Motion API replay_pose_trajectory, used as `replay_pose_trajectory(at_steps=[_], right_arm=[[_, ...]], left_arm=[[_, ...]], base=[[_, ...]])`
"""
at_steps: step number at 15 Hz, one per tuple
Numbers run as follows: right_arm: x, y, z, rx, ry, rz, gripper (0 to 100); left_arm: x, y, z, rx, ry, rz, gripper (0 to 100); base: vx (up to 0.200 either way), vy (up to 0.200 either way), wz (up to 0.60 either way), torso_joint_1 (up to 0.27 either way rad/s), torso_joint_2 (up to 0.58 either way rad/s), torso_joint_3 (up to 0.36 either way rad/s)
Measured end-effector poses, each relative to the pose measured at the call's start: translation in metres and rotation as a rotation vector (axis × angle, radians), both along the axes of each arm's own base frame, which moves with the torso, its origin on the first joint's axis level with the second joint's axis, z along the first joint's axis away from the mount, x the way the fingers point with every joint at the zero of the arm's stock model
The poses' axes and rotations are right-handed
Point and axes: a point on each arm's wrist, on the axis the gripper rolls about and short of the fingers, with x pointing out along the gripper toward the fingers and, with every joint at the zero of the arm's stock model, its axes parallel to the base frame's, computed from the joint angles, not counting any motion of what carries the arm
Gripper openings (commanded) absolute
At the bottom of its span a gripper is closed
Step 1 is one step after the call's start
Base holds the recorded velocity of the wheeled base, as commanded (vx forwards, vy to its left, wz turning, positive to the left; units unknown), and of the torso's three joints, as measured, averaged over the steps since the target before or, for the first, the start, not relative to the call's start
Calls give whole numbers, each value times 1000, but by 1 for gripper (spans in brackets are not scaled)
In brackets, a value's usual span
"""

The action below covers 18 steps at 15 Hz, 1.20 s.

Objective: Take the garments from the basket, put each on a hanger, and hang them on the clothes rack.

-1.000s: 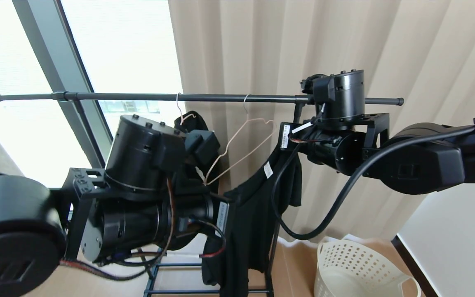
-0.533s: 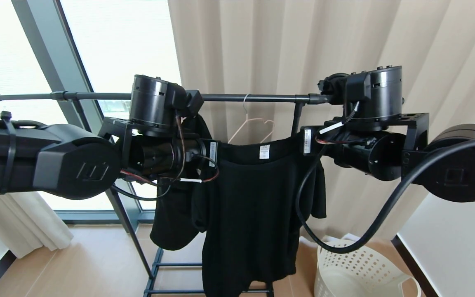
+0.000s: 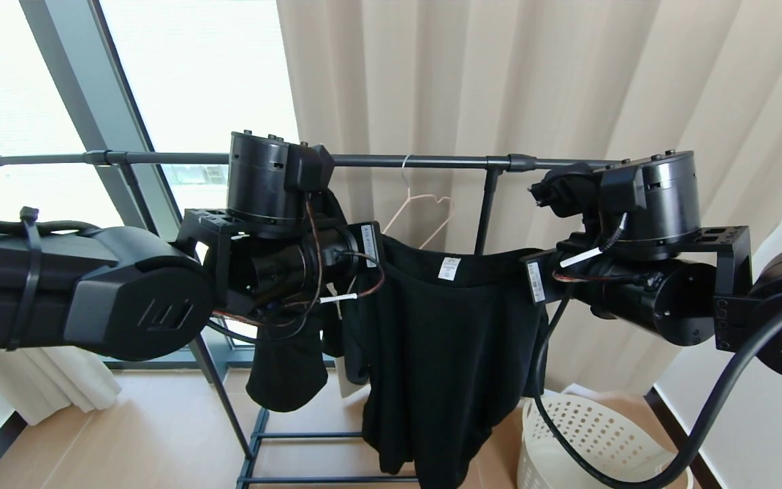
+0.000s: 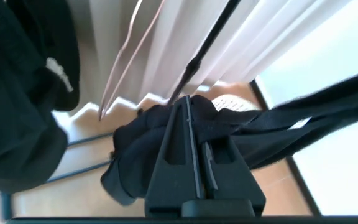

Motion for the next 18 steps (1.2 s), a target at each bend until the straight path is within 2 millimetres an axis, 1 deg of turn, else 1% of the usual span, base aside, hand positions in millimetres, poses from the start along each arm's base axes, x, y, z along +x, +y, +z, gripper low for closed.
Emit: replay_pose_trajectory(at_steps=[2,3,5,7,8,10,12,13,15,18], right_arm=[[-1,0,-5,-22,14,11,0],[-1,0,-6,-32,16,14,100],[-2,-2,-12,-75,33,32,100],[-2,-5,-18,-123,49,42,100],[-3,-7,-22,-147,63,71,100],[-6,-13,-35,-220,114,198,100],[-7,-17,-42,-234,122,245,100],[-7,-17,-45,-236,106,293,100],[-10,-18,-58,-258,78,389,100],[-12,-16,-73,-207,-8,522,100]], left_arm=[[-13,-10,3,-17,-1,-35,0],[-16,-11,4,-19,-5,-37,0],[-21,-16,5,-19,-8,-35,0],[-22,-17,6,-39,-7,-33,0],[-22,-18,8,-52,-15,-20,0],[-21,-18,12,-65,-36,5,0],[-21,-18,14,-81,-43,12,0],[-21,-18,16,-96,-44,16,0],[-23,-18,20,-115,-45,16,0],[-24,-19,21,-117,-49,17,0]], base=[[0,0,0,0,0,0],[0,0,0,0,0,0],[0,0,0,0,0,0],[0,0,0,0,0,0],[0,0,0,0,0,0],[0,0,0,0,0,0],[0,0,0,0,0,0],[0,0,0,0,0,0],[0,0,0,0,0,0],[0,0,0,0,0,0]])
